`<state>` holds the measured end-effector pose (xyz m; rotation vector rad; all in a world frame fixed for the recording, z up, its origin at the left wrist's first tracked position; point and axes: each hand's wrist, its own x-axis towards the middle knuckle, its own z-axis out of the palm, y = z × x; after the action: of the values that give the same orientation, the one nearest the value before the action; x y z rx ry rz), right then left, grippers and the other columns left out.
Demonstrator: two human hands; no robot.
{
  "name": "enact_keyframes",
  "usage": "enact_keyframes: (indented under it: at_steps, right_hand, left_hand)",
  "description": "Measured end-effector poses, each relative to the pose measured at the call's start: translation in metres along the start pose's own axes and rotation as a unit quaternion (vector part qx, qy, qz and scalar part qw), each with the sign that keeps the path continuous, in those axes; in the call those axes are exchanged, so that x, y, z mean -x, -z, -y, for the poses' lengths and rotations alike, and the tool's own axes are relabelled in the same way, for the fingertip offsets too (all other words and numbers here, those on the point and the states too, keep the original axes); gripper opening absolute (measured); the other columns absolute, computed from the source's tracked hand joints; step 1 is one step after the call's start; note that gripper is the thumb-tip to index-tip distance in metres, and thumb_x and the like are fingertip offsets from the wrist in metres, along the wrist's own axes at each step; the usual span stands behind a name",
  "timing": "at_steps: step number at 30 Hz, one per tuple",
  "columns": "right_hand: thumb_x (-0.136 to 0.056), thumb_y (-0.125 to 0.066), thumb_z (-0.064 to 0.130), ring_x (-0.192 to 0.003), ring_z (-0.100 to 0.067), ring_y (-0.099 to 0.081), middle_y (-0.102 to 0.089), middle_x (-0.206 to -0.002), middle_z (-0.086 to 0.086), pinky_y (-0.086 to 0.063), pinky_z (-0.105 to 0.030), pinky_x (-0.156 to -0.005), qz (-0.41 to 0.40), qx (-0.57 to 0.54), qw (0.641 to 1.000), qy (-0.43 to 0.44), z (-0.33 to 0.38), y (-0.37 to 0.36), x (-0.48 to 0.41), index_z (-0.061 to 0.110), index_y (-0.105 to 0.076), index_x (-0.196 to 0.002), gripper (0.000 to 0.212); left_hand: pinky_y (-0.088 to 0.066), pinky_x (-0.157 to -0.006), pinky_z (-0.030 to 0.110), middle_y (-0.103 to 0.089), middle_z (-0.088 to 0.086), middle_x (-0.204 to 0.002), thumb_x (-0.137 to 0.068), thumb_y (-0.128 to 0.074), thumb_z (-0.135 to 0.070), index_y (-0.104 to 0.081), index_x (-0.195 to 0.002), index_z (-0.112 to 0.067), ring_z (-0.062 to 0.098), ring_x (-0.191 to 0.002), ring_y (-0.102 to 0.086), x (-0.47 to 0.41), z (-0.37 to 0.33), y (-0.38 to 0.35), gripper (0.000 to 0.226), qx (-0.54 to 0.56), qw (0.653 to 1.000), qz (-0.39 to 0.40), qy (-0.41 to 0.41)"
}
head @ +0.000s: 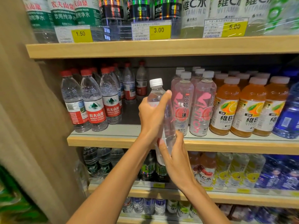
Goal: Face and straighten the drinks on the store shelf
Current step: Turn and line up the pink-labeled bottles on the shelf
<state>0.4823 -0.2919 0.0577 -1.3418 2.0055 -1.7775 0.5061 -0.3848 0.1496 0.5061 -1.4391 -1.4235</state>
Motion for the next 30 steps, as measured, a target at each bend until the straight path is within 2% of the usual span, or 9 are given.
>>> enact_keyframes:
  at_steps: [2,5,8,11,17,21,24,27,30]
  right_hand:
    - [-0.084,-0.044,0.069,-0.118,0.005,-0.049,-0.054,-0.126,0.022,-0.04,-0.024,-0.098,0.026,-0.049,0.998,-0.014,-0.001,0.007,-0.002,0.036,-0.039,-0.128,0.055]
    - [-0.078,-0.052,0.069,-0.112,0.005,-0.057,-0.063,-0.117,0.025,-0.042,-0.023,-0.098,0.122,-0.194,0.971,-0.067,-0.003,0.023,-0.009,0.049,-0.058,-0.113,0.04]
    - [-0.073,-0.064,0.068,-0.108,-0.021,-0.065,-0.068,-0.117,-0.004,-0.051,-0.038,-0.093,0.209,-0.356,0.902,-0.128,-0.002,0.032,-0.014,0.032,-0.066,-0.118,0.058]
    - [-0.072,-0.069,0.064,-0.096,-0.034,-0.067,-0.067,-0.11,-0.02,-0.052,-0.042,-0.085,0.295,-0.391,0.86,-0.144,0.004,0.037,-0.017,0.011,-0.057,-0.127,0.078]
    - [-0.061,-0.084,0.036,-0.083,-0.031,-0.069,-0.07,-0.096,-0.017,-0.056,-0.038,-0.076,0.284,-0.302,0.905,-0.096,0.019,0.032,-0.015,0.0,-0.057,-0.114,0.069]
    - [-0.06,-0.076,0.031,-0.08,-0.032,-0.069,-0.067,-0.094,-0.024,-0.058,-0.039,-0.074,0.217,-0.268,0.934,-0.092,0.019,0.025,-0.014,-0.003,-0.058,-0.109,0.063]
    - [-0.059,-0.077,0.038,-0.088,-0.04,-0.067,-0.067,-0.098,-0.029,-0.056,-0.046,-0.082,0.17,-0.216,0.958,-0.081,0.016,0.019,-0.017,-0.002,-0.058,-0.109,0.068]
    - [-0.062,-0.079,0.036,-0.075,-0.018,-0.068,-0.07,-0.083,-0.015,-0.056,-0.026,-0.067,0.115,-0.171,0.977,-0.057,0.013,0.012,-0.027,0.001,-0.059,-0.102,0.058]
    - [-0.072,-0.083,0.021,-0.076,-0.003,-0.068,-0.071,-0.089,0.0,-0.049,-0.012,-0.066,0.055,-0.133,0.989,-0.04,0.006,0.0,-0.043,0.011,-0.058,-0.104,0.042]
  left_hand:
    - [-0.055,-0.066,0.031,-0.068,-0.005,-0.071,-0.083,-0.071,-0.032,-0.068,-0.08,-0.021,0.013,-0.072,-0.066,0.0,-0.001,0.004,0.012,0.04,0.998,0.049,0.01]
    - [-0.054,-0.064,0.034,-0.069,0.006,-0.074,-0.083,-0.067,-0.034,-0.069,-0.08,-0.017,0.025,-0.069,-0.065,-0.003,-0.003,0.012,0.017,0.087,0.986,0.133,0.045]
    - [-0.056,-0.059,0.029,-0.07,0.009,-0.079,-0.069,-0.072,-0.041,-0.064,-0.094,-0.008,0.022,-0.064,-0.067,-0.007,-0.008,0.018,0.043,0.164,0.951,0.241,0.1]
    - [-0.054,-0.057,0.027,-0.066,0.008,-0.08,-0.056,-0.083,-0.046,-0.064,-0.096,-0.005,0.021,-0.063,-0.065,-0.011,-0.011,0.019,0.06,0.273,0.878,0.361,0.154]
    - [-0.055,-0.066,0.031,-0.067,0.01,-0.086,-0.064,-0.08,-0.047,-0.069,-0.099,-0.002,0.023,-0.072,-0.066,-0.02,-0.005,0.024,0.058,0.339,0.814,0.441,0.17]
    - [-0.056,-0.076,0.034,-0.07,0.012,-0.096,-0.066,-0.079,-0.045,-0.07,-0.105,-0.003,0.024,-0.085,-0.068,-0.022,-0.001,0.03,0.058,0.333,0.822,0.433,0.164]
    - [-0.055,-0.08,0.034,-0.07,0.014,-0.107,-0.066,-0.078,-0.048,-0.069,-0.111,-0.009,0.024,-0.095,-0.068,-0.028,0.0,0.036,0.06,0.261,0.873,0.384,0.149]
    - [-0.055,-0.082,0.031,-0.069,0.008,-0.117,-0.083,-0.057,-0.057,-0.063,-0.121,-0.017,0.021,-0.107,-0.066,-0.034,0.005,0.046,0.055,0.091,0.946,0.296,0.098]
    - [-0.052,-0.086,0.029,-0.071,0.002,-0.111,-0.095,-0.05,-0.042,-0.063,-0.118,-0.017,0.015,-0.105,-0.067,-0.036,0.019,0.06,0.037,0.011,0.972,0.231,0.05]
